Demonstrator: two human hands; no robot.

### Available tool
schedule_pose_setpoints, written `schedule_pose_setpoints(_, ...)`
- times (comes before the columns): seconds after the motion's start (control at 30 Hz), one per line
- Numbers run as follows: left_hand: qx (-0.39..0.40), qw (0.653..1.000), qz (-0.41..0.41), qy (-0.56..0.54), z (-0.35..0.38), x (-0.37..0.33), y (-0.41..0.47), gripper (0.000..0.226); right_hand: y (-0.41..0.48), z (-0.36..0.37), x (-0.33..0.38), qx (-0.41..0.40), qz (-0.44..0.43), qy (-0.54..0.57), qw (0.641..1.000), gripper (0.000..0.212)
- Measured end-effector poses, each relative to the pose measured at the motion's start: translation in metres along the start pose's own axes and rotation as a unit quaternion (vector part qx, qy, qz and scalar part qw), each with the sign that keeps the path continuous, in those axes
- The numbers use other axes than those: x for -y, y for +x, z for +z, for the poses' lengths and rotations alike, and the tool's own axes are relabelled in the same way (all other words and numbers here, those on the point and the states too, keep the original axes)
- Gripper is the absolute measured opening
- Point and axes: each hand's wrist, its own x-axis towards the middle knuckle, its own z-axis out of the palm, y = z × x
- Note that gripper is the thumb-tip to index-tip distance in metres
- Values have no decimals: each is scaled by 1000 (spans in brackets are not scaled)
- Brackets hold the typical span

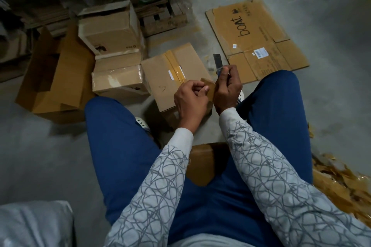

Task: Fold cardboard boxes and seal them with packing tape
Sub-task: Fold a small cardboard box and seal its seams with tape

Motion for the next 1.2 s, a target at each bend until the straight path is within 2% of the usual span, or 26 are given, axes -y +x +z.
schedule_pose_setpoints(0.2,-13,1000,-14,3,3,-9,-4,2,-2,-5,0,-16,7,-19,1000,24)
schedule_pose_setpoints(0.47,-26,998,-46,16,16,-5,-11,10,-8,-8,2,-13,-13,-69,997,23)
schedule_pose_setpoints(0.73,-21,1000,-7,-21,19,-9,-5,16,-4,-2,5,-27,-49,-120,991,31)
schedule_pose_setpoints(0.97,-15,999,40,8,27,-14,-3,13,-2,-7,-2,-51,-11,-124,991,35)
schedule_pose_setpoints(1.2,-2,999,53,12,28,-16,-1,13,-4,-9,-2,-73,24,-121,990,27)
